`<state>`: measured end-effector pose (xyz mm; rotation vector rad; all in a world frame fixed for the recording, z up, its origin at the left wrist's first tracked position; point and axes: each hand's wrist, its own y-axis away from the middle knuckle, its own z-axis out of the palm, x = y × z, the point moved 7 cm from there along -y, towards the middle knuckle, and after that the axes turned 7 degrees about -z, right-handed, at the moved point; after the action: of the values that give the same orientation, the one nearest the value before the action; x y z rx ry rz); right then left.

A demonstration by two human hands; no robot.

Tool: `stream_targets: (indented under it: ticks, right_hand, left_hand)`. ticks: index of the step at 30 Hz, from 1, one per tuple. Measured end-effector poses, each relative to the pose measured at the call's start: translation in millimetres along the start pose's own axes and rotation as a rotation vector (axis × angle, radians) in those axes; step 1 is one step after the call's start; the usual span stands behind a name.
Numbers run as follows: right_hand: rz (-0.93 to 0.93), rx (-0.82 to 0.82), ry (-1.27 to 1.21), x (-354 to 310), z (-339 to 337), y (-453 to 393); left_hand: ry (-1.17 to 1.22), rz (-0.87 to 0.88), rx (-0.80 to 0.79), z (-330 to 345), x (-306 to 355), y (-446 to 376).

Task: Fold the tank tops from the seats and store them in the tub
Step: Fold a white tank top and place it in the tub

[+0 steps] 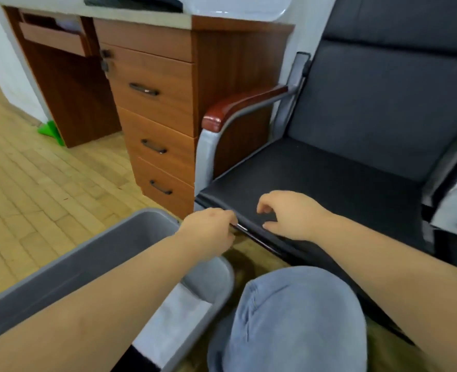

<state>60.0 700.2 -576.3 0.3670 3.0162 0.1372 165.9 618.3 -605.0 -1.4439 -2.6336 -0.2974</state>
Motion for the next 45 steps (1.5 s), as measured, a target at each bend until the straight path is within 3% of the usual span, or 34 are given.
stream_targets:
  ticks: [11, 20, 26, 33, 38, 45]
  right_hand:
    - [0.433, 0.07, -0.037, 185.4, -1.1, 216.7]
    - [0.651, 0.2, -0.061, 256.5, 16.1, 340.0]
    - [0.769, 0.329, -0.173, 288.0, 14.2, 397.6]
    - [0.851, 0.516, -0.308, 317.5, 12.4, 437.8]
    - [0.877, 0.554, -0.346, 334.1, 18.6, 438.8]
    - [0.877, 0.534, -0.46, 350.4, 34.8, 419.6]
  left_hand:
    - [-0.054, 0.351, -0.002, 3.4, 227.0, -47.4]
    - [-0.092, 0.57, -0.118, 54.0, 382.4, -29.3]
    - [-0.018, 0.554, -0.226, 79.6, 441.7, -27.6]
    - [0.113, 0.534, -0.24, 91.9, 492.3, -36.4]
    - [0.246, 0.39, -0.338, 108.4, 504.5, -50.5]
    - [0.458, 0.333, -0.398, 123.9, 513.3, -58.5]
